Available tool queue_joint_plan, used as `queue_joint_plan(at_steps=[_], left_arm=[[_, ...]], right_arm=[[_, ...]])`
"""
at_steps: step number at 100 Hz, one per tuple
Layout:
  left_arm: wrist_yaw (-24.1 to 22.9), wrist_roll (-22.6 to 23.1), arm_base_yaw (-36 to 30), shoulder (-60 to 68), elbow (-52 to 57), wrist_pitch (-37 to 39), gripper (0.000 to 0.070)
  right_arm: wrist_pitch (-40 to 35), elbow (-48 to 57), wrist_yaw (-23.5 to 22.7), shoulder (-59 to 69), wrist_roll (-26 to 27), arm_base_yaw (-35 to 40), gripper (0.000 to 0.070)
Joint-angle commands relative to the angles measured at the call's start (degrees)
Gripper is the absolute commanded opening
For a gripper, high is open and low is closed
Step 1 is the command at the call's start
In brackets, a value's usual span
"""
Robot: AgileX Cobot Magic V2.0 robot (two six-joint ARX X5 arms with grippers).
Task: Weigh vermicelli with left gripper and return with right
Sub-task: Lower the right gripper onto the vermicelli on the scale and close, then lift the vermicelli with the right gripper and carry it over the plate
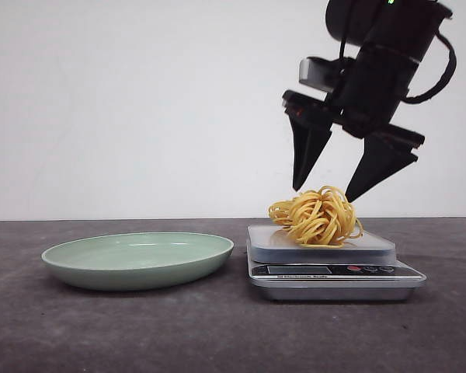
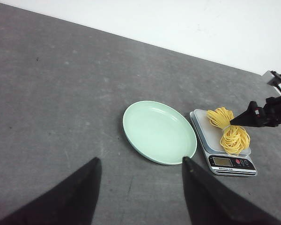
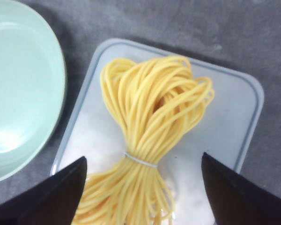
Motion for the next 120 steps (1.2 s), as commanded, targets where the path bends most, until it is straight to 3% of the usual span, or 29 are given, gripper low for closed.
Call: queue_joint_plan(at_steps=[1,21,27,34,48,92,120], left_arm=[[-0.1,0.7,-0.1,0.0,0.5,0.5,0.0309],[-0.1,0.7,-0.1,0.0,0.5,0.5,0.0309],[-0.1,0.7,-0.1,0.0,0.5,0.3,0.0309],[-0.1,0.7,-0.1,0.0,0.5,-0.2,0.0309],[-0.1,0.7,-0.1,0.0,0.5,-1.1,0.0309],[-0.1,0.7,-0.1,0.0,0.5,-2.2,0.0309],[-0.1,0.7,-0.1,0.0,0.5,-2.1,0.0309]], right_arm=[[0.5,1.2,0.1,1.6,1.1,0.6,0.0492],[1.0,1.2,1.2,3.8,2.5,1.2,0.0465],[1.0,1.2,1.5,4.1,2.5,1.4,0.0425],[1.3,1.2,2.1,4.1,2.5,1.7,0.0310],[2.5,1.2,3.0,4.1,2.4,2.5,0.0000],[1.3,4.6,4.2,0.8,3.4,2.7,0.0000],[-0.3,8.5,2.7,-9.9,-1.0,6.6,0.0000]])
